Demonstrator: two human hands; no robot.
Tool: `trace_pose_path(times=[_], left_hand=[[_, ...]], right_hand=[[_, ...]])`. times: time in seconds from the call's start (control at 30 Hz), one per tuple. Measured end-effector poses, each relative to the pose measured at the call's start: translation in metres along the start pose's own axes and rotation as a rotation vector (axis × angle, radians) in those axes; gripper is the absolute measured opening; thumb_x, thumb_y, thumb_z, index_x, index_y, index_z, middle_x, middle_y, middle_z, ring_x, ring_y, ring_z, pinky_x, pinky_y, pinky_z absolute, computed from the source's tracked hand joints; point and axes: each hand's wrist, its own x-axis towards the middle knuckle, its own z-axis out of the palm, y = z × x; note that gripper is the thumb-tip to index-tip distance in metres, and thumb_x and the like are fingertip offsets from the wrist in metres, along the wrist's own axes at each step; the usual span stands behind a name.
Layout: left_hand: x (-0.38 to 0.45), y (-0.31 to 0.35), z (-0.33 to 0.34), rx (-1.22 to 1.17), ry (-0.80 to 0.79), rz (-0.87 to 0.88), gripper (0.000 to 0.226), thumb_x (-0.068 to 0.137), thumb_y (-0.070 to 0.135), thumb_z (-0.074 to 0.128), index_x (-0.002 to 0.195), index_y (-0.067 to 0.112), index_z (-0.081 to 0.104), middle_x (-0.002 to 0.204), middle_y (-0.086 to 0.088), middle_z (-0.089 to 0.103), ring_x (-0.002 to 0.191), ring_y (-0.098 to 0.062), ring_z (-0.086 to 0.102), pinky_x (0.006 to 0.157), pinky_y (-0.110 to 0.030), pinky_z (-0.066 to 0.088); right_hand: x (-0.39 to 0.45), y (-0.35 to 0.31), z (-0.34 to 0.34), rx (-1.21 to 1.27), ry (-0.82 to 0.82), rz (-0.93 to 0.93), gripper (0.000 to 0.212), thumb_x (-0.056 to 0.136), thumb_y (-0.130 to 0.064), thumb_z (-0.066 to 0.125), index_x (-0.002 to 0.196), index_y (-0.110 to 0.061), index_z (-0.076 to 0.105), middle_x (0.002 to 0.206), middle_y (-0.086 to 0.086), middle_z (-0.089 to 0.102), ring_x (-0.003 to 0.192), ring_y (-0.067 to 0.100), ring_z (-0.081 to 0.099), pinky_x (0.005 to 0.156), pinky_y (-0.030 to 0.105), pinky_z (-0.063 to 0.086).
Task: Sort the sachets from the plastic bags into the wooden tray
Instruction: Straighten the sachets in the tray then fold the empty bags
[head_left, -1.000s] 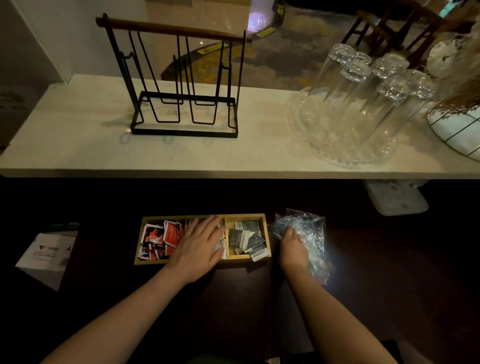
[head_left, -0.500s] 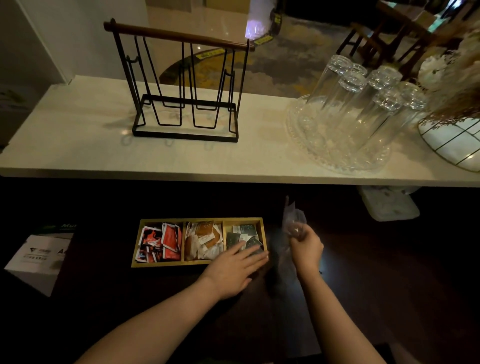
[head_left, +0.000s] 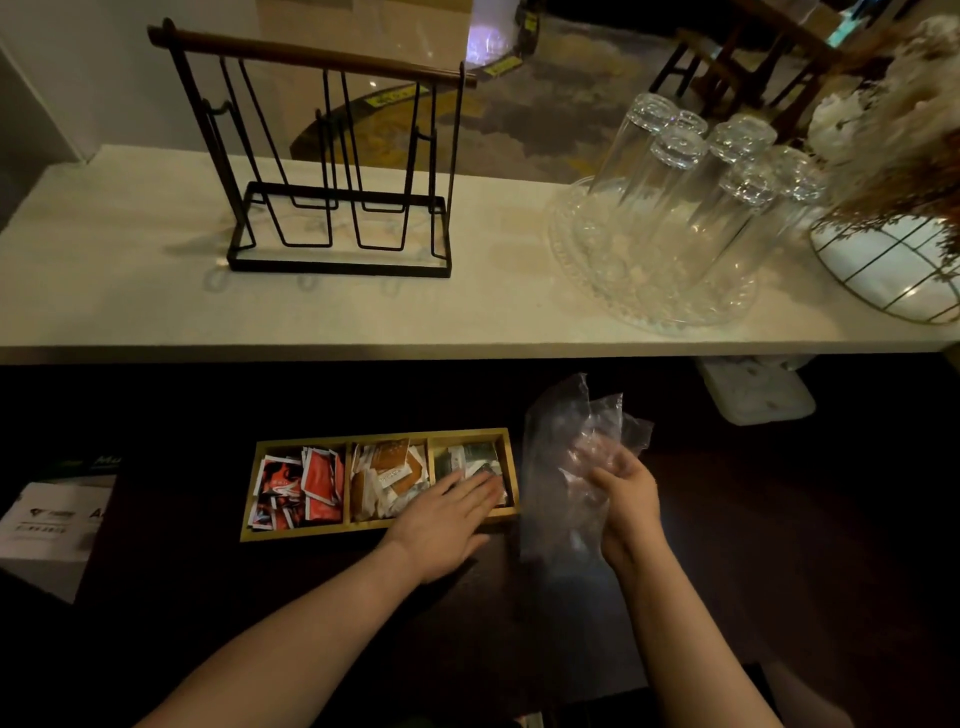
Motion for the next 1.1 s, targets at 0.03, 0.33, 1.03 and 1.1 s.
trace_pose_path(times=[0.03, 0.33, 1.03, 1.1], left_hand=[[0.003, 0.001, -0.004, -0.04, 0.005, -0.034, 0.063, 0.098, 0.047, 0.017, 0.149, 0.012, 0.004, 0.16, -0.005, 0.002, 0.145, -0.015, -0.008, 0.116, -0.036, -0.011], [-0.008, -0.008, -0.08, -1.964, 0.255, -0.747, 0.052, 0.099, 0.047, 0.017, 0.131, 0.021, 0.049, 0.133, -0.011, 0.055, 0.118, -0.026, 0.055, 0.099, -0.046, 0.045], [-0.102, -0.044, -0.089, -1.806, 0.765, -0.861, 0.013, 0.085, 0.007, 0.062, 0.079, 0.018, 0.063, 0.082, 0.0, 0.063, 0.084, -0.014, 0.058, 0.076, -0.027, 0.045], [-0.103, -0.044, -0.093, -1.774, 0.853, -0.877, 0.012, 0.086, 0.003, 0.061, 0.085, 0.015, 0.061, 0.086, 0.0, 0.064, 0.087, -0.013, 0.06, 0.077, -0.024, 0.046]], right_hand=[[-0.003, -0.002, 0.003, 0.064, -0.043, 0.041, 0.037, 0.084, 0.019, 0.042, 0.103, -0.006, 0.063, 0.089, 0.013, 0.071, 0.07, 0.02, 0.07, 0.062, 0.03, 0.057], [-0.012, -0.001, 0.018, 0.391, -0.41, 0.232, 0.033, 0.075, 0.007, 0.058, 0.102, -0.009, 0.066, 0.083, 0.01, 0.071, 0.065, 0.021, 0.067, 0.06, 0.035, 0.059], [-0.048, 0.003, 0.104, -0.116, -0.596, 0.322, 0.051, 0.075, -0.06, 0.066, 0.104, -0.019, 0.075, 0.108, 0.007, 0.073, 0.101, 0.024, 0.07, 0.096, 0.044, 0.052], [-0.05, 0.001, 0.103, -0.214, -0.692, 0.272, 0.029, 0.091, -0.044, 0.055, 0.106, -0.025, 0.072, 0.103, 0.001, 0.074, 0.085, 0.013, 0.072, 0.081, 0.032, 0.055]])
